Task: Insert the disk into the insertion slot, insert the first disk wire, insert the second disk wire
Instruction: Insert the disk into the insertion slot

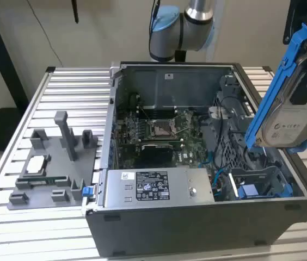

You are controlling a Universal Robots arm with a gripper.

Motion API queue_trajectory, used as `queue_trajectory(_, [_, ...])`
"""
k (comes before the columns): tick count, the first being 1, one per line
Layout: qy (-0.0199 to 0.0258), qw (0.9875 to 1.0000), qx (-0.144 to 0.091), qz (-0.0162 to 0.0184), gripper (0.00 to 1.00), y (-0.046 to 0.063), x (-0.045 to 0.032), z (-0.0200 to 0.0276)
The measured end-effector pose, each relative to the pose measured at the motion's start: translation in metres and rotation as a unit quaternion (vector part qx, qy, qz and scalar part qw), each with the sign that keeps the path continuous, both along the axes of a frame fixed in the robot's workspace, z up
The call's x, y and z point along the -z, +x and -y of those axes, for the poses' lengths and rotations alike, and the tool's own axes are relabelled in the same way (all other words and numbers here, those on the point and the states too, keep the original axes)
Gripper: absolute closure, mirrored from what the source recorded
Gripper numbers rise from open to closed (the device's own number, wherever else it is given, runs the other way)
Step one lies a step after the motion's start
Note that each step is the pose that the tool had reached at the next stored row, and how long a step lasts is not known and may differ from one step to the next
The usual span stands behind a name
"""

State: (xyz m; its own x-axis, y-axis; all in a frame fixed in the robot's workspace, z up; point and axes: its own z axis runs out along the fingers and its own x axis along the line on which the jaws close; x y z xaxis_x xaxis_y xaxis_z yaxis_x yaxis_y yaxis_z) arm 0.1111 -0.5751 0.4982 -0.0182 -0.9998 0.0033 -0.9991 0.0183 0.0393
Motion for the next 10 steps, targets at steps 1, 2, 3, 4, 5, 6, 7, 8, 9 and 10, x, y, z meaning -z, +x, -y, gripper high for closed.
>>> queue_trajectory(1, [0.0000, 1.0000, 0.000, 0.0000, 1.00, 0.0000, 0.0000, 0.0000])
queue_trajectory(2, [0.0000, 1.0000, 0.000, 0.0000, 1.00, 0.0000, 0.0000, 0.0000])
queue_trajectory(3, [0.0000, 1.0000, 0.000, 0.0000, 1.00, 0.0000, 0.0000, 0.0000])
queue_trajectory(4, [0.0000, 1.0000, 0.000, 0.0000, 1.00, 0.0000, 0.0000, 0.0000])
queue_trajectory(5, [0.0000, 1.0000, 0.000, 0.0000, 1.00, 0.0000, 0.0001, 0.0000])
queue_trajectory(6, [0.0000, 1.0000, 0.000, 0.0000, 1.00, 0.0000, 0.0003, 0.0000])
queue_trajectory(7, [0.0000, 1.0000, 0.000, 0.0000, 1.00, 0.0000, 0.0005, 0.0000])
queue_trajectory(8, [0.0000, 1.0000, 0.000, 0.0000, 1.00, 0.0000, 0.0009, 0.0000])
queue_trajectory(9, [0.0000, 1.0000, 0.000, 0.0000, 1.00, 0.0000, 0.0014, 0.0000])
queue_trajectory(10, [0.0000, 1.0000, 0.000, 0.0000, 1.00, 0.0000, 0.0019, 0.0000])
